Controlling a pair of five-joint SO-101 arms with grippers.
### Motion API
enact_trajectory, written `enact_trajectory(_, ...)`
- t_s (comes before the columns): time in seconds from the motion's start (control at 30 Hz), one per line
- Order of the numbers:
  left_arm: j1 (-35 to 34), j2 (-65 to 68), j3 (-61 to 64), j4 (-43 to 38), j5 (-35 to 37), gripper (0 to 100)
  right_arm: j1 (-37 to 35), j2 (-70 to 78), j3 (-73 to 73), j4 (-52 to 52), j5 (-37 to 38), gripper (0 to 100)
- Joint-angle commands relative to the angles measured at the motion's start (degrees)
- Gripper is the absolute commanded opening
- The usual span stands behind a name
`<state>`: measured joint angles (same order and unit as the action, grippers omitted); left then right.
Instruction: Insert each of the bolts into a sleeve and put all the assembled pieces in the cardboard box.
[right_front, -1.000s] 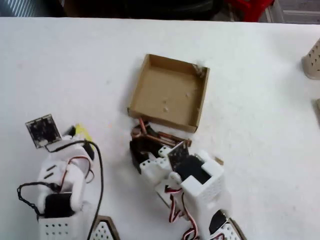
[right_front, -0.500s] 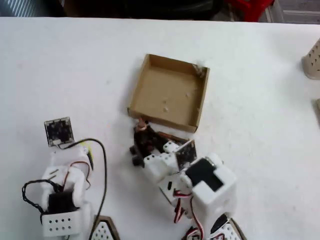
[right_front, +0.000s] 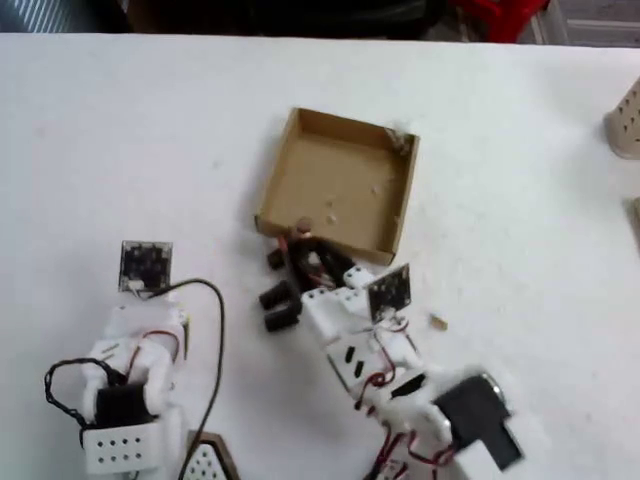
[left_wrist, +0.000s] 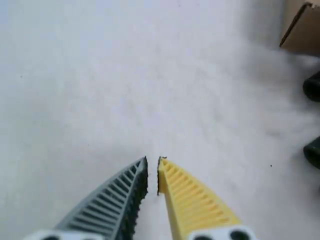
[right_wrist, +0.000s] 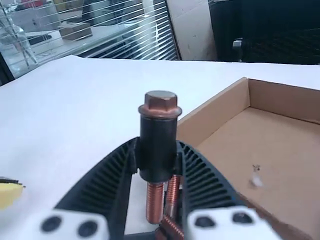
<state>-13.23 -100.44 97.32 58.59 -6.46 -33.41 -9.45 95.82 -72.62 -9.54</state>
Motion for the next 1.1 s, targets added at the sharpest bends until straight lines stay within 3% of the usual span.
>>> enact_trajectory(0.0, -0.66, -0.13, -0.09, 0.35, -0.62, 7, 3.03, -10.15, -2.29, 11.47, 0.18, 1.6)
enact_trajectory(0.37, -0.75, -0.13, -0.09, 0.35, -0.62, 7, 9.10, -40.66, -19.34, 65.89, 0.26, 2.0)
enact_trajectory(0.5, -0.75, -0.13, -0.09, 0.35, -0.62, 7, 9.10, -44.62, -27.60, 79.52, 6.86, 2.1)
enact_trajectory(0.73, -0.75, -0.13, -0.09, 0.35, -0.62, 7, 13.41, -41.10, -39.30, 87.52, 9.85, 2.1)
enact_trajectory(1.07, -0.75, -0.13, -0.09, 0.35, -0.62, 7, 20.26, -12.18, -61.54, 101.23, 9.85, 1.7)
